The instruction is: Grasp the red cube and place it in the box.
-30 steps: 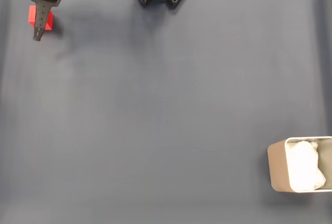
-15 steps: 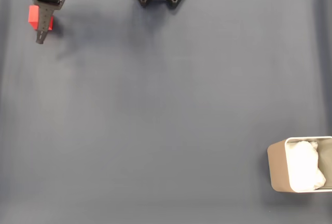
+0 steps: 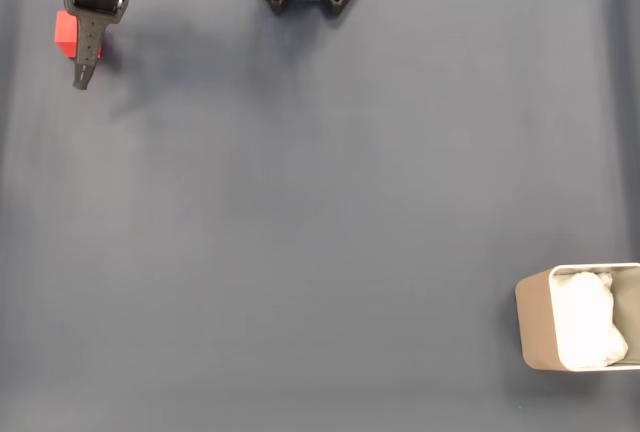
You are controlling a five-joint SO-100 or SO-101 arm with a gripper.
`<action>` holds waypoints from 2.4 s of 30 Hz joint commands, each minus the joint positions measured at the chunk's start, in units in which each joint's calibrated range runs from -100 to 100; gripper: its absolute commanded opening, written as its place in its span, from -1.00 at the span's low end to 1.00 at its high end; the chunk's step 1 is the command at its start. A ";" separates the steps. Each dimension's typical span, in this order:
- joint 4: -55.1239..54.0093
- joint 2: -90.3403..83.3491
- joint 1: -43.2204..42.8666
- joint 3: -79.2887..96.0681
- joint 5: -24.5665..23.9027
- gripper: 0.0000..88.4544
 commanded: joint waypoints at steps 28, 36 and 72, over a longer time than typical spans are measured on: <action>-6.49 0.62 -1.14 -0.99 -1.12 -0.43; -7.72 1.14 -0.86 -1.17 0.63 -0.57; -12.55 3.74 -0.15 3.66 1.07 -0.33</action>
